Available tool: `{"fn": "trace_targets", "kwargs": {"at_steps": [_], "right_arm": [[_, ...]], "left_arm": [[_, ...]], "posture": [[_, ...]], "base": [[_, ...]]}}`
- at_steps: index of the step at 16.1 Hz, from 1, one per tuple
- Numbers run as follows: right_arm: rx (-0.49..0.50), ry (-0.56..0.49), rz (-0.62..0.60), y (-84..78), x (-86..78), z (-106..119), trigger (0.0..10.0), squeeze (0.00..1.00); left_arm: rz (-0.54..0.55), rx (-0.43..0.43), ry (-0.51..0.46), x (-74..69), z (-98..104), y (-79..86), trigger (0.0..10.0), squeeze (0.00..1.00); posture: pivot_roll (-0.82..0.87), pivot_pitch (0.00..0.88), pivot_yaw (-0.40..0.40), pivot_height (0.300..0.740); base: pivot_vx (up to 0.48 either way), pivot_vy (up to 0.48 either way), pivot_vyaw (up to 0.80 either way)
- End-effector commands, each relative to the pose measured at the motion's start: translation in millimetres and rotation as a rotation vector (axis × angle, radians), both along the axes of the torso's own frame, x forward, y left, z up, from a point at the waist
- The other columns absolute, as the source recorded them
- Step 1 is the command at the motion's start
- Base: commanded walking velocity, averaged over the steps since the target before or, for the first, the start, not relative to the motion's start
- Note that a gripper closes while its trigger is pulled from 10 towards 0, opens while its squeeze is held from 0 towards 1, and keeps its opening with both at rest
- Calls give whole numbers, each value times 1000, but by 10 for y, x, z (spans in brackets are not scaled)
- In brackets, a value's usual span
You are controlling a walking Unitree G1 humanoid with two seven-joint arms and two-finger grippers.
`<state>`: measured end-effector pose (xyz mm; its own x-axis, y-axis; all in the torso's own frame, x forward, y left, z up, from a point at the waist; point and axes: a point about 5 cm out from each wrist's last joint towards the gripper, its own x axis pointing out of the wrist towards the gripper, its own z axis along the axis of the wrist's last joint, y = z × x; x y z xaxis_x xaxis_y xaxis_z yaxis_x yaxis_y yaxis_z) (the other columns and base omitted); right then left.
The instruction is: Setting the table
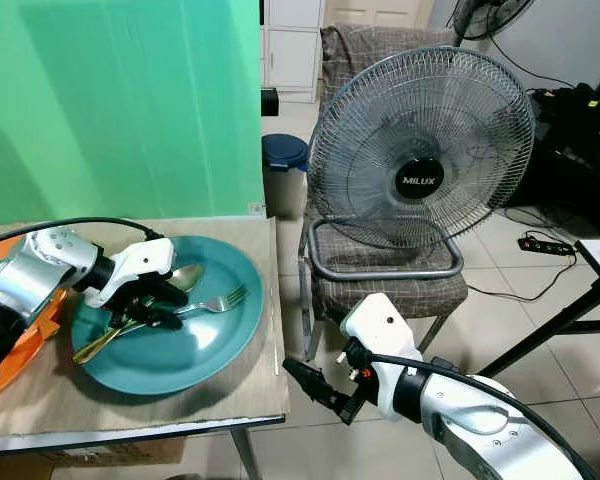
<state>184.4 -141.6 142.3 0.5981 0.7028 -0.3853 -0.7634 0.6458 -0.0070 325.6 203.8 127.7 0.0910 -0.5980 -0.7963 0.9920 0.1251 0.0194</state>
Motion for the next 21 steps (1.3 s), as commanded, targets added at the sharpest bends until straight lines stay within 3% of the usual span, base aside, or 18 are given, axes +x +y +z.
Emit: {"fn": "trace_targets", "kwargs": {"at_steps": [1, 2, 3, 12, 15, 19, 21], "right_arm": [[-10, -2, 7, -6, -2, -6, 10000, 0], [-10, -4, 7, -7, -5, -5, 10000, 0], [-11, -4, 7, -9, -6, -5, 10000, 0], [-11, -14, 6, -11, 9, -7, 10000, 0], [-13, -24, -4, -20, 23, -2, 10000, 0], [-16, -39, -16, -30, 49, 9, 10000, 0], [-20, -62, -34, -54, 84, 30, 10000, 0]], "left_arm": [[1, 49, 19, -15, -77, 21, 1529, 0], [-1, 53, 20, -11, -83, 20, 431, 0], [-3, 53, 21, -9, -84, 16, 0, 0], [-22, 39, 62, -15, -127, -20, 0, 0], [2, -67, 74, -27, -129, -124, 0, 0], [49, -117, 52, -1, -98, -123, 0, 0], [161, -254, -4, 74, 55, -95, 0, 0]], "posture": [[-106, 0, -21, 740], [-108, 0, -21, 740], [-108, 0, -21, 740], [-104, 0, -18, 740], [-104, 0, -19, 740], [-105, 0, -21, 740], [-108, 0, -21, 740]], "base": [[0, 0, 0], [0, 0, 0], [0, 0, 0], [0, 0, 0], [0, 0, 0], [0, 0, 0], [0, 0, 0]]}}
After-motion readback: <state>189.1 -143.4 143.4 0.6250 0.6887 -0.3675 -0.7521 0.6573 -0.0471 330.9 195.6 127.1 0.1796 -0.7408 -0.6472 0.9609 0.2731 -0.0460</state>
